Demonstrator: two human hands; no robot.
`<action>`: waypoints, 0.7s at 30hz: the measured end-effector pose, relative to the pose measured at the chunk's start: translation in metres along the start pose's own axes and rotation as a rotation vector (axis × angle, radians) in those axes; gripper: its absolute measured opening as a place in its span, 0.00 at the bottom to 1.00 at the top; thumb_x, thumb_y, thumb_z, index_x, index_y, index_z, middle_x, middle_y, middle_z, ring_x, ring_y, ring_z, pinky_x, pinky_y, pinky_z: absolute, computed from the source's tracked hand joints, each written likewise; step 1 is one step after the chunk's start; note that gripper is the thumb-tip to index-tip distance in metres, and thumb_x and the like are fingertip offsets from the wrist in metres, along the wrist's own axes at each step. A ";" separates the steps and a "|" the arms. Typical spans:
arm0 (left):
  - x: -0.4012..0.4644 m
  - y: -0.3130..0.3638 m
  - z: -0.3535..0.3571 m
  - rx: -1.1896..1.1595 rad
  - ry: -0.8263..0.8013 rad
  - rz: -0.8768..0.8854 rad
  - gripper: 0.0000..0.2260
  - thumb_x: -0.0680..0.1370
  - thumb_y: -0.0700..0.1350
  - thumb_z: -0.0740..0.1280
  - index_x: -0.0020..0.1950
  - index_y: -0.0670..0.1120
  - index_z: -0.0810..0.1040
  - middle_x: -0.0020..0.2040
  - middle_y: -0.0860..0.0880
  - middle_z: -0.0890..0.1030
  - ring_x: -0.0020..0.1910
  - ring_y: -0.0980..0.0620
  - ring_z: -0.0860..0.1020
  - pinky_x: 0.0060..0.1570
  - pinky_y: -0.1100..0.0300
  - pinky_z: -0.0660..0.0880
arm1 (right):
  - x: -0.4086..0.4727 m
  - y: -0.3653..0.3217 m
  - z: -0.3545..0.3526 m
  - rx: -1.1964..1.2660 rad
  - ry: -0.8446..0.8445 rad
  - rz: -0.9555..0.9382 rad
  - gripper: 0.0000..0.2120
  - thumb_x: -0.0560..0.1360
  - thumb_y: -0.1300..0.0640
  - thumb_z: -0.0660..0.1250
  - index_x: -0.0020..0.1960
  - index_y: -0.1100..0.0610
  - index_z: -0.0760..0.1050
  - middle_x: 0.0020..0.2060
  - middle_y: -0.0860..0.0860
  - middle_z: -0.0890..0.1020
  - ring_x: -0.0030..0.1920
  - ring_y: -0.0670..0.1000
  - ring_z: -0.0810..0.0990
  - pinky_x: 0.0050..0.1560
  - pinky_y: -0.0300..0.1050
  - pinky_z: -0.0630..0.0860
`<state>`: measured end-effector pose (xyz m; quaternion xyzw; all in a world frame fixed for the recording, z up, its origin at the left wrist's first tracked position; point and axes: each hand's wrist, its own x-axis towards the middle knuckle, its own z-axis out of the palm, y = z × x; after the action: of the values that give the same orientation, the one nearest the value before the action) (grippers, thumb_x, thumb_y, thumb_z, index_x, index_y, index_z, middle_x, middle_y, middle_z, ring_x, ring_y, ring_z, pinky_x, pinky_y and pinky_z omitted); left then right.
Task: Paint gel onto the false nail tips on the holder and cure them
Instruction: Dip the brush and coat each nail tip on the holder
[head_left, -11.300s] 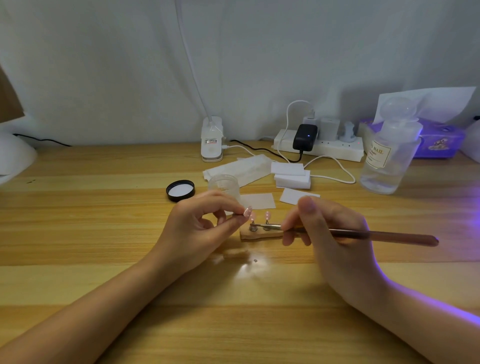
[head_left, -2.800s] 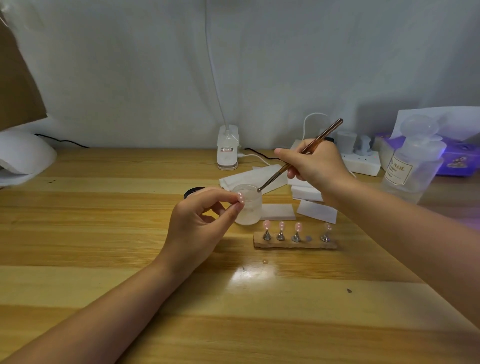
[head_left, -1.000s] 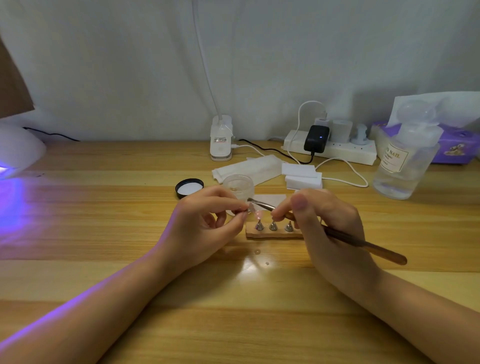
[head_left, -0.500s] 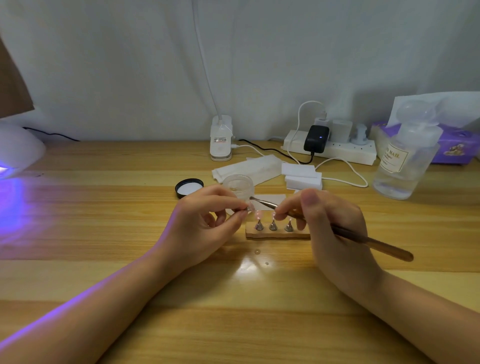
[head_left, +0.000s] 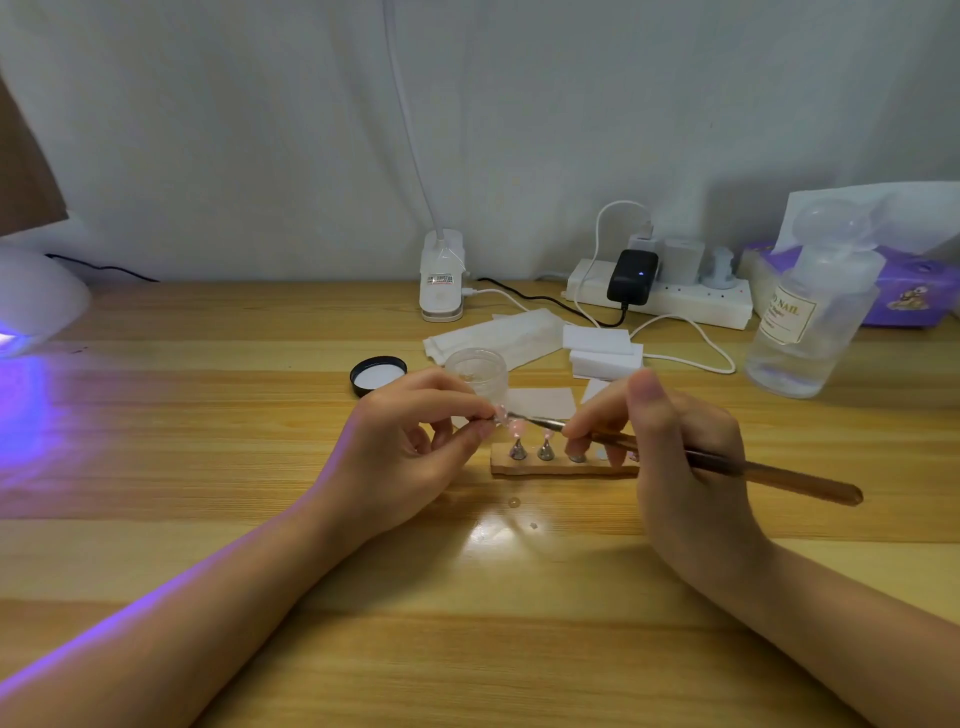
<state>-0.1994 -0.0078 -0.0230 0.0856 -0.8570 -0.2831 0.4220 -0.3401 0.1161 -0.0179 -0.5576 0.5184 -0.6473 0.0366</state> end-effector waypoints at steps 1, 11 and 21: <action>0.000 0.000 0.000 -0.001 -0.001 0.001 0.05 0.72 0.43 0.69 0.46 0.50 0.80 0.41 0.53 0.78 0.32 0.50 0.74 0.25 0.56 0.70 | 0.000 0.000 0.000 -0.015 -0.014 -0.011 0.18 0.77 0.50 0.52 0.36 0.51 0.77 0.29 0.46 0.79 0.33 0.39 0.77 0.38 0.28 0.69; 0.000 0.001 0.000 0.002 -0.001 -0.004 0.05 0.71 0.43 0.69 0.45 0.51 0.79 0.41 0.53 0.78 0.32 0.53 0.74 0.25 0.58 0.69 | 0.001 -0.002 0.003 -0.027 -0.053 -0.008 0.21 0.76 0.46 0.51 0.35 0.50 0.77 0.30 0.47 0.81 0.34 0.39 0.78 0.38 0.29 0.69; 0.001 0.001 -0.002 0.023 -0.034 -0.001 0.05 0.72 0.41 0.68 0.46 0.49 0.79 0.42 0.54 0.78 0.36 0.59 0.74 0.26 0.62 0.70 | 0.000 -0.002 0.002 0.025 -0.009 0.024 0.19 0.76 0.52 0.50 0.36 0.53 0.77 0.31 0.46 0.80 0.33 0.38 0.77 0.36 0.26 0.68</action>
<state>-0.1985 -0.0081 -0.0215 0.0860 -0.8672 -0.2751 0.4061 -0.3378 0.1155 -0.0166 -0.5539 0.5168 -0.6505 0.0535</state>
